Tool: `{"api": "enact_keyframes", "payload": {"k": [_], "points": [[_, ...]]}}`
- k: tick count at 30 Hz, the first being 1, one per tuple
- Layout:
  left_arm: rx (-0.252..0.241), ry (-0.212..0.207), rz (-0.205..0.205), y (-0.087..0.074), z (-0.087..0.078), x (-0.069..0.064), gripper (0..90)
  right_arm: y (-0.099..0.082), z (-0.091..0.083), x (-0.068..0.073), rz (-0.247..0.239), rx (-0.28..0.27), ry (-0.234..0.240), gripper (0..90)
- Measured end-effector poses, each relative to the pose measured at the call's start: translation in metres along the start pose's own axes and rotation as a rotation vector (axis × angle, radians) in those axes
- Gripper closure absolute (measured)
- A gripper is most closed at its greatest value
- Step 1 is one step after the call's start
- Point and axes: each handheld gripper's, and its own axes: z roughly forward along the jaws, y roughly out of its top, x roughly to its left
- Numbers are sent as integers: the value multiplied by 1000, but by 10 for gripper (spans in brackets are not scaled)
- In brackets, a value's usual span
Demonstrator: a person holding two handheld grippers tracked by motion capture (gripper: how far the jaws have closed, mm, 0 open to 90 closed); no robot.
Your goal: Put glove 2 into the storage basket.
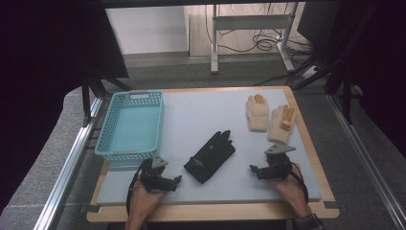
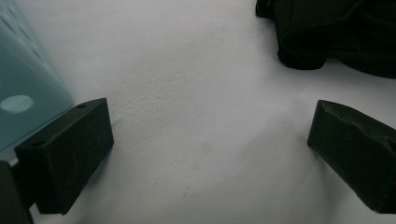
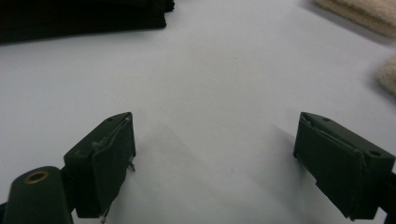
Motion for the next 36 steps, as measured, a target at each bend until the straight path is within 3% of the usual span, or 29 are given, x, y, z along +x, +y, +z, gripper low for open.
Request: {"api": "enact_keyframes", "payload": {"k": [4,10,20,26,31,36], "points": [[-9,-11,25,0,-2,-1,39,0,0,0,-1,-2,0,121],[3,-62,74,7,-3,-14,60,-1,0,0,-1,-3,-1,121],[-28,-157,83,45,-7,-36,2,-1,0,0,0,-3,-3,121],[-8,-177,110,73,6,-50,0,-1,0,0,0,-2,-2,122],[30,-166,127,93,26,-55,0,-1,0,0,-2,-2,-3,122],[61,-202,91,106,49,-51,0,-1,0,0,4,-4,-2,122]]}}
